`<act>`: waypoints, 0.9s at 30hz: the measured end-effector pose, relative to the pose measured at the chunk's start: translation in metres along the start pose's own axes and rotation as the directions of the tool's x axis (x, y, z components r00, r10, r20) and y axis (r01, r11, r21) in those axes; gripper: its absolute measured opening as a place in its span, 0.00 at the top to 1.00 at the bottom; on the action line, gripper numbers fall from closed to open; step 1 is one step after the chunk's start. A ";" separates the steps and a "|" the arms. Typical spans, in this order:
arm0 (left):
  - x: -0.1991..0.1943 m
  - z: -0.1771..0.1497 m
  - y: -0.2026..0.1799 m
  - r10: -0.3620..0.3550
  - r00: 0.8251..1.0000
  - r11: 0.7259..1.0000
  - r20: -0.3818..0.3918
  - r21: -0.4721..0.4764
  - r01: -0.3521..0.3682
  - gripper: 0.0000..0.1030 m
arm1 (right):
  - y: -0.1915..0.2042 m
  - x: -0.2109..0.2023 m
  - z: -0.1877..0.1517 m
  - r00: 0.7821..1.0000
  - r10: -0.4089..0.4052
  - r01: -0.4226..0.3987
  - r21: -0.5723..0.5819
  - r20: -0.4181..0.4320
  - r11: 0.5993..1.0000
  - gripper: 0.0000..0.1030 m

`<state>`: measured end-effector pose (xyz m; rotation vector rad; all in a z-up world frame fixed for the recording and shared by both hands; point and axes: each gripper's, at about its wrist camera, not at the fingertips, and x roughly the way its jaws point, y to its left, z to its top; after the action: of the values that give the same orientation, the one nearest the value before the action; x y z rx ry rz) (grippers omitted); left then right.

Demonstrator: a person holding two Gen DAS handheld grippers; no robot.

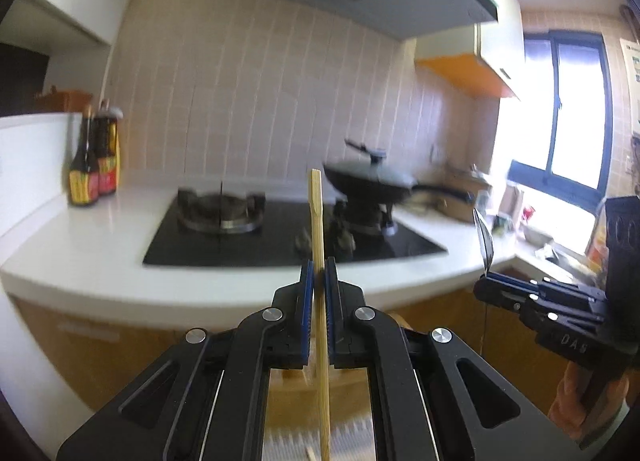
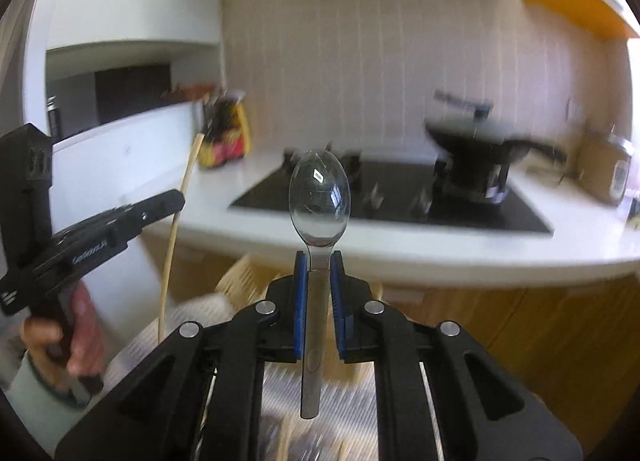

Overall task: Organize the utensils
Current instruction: 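Carry both utensils over the yellow basket and open both grippers to drop them in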

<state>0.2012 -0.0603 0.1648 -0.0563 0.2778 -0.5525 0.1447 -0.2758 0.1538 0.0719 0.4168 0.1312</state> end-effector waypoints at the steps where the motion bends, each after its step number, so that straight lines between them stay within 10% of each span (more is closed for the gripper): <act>1: 0.007 0.002 0.003 0.014 1.000 1.000 0.025 0.000 -0.014 0.97 | -0.001 0.009 0.002 1.000 -0.010 0.010 0.004 0.017 1.000 0.91; 14: 0.092 -0.021 0.045 0.142 0.983 0.988 0.117 -0.070 -0.134 0.97 | -0.016 0.119 -0.034 0.988 -0.151 0.151 0.006 0.043 0.988 0.91; 25: 0.093 -0.049 0.052 0.131 0.989 0.989 0.070 -0.075 -0.126 0.94 | -0.018 0.111 -0.052 0.993 -0.114 0.114 0.025 -0.009 0.993 0.89; 27: 0.086 -0.049 0.054 0.119 0.991 0.990 0.059 -0.086 -0.113 0.82 | -0.017 0.105 -0.055 0.995 -0.096 0.097 0.028 -0.025 0.995 0.83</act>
<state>0.2858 -0.0583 0.0891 -0.1365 0.2402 -0.4226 0.2197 -0.2754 0.0604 0.0791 0.4451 0.0309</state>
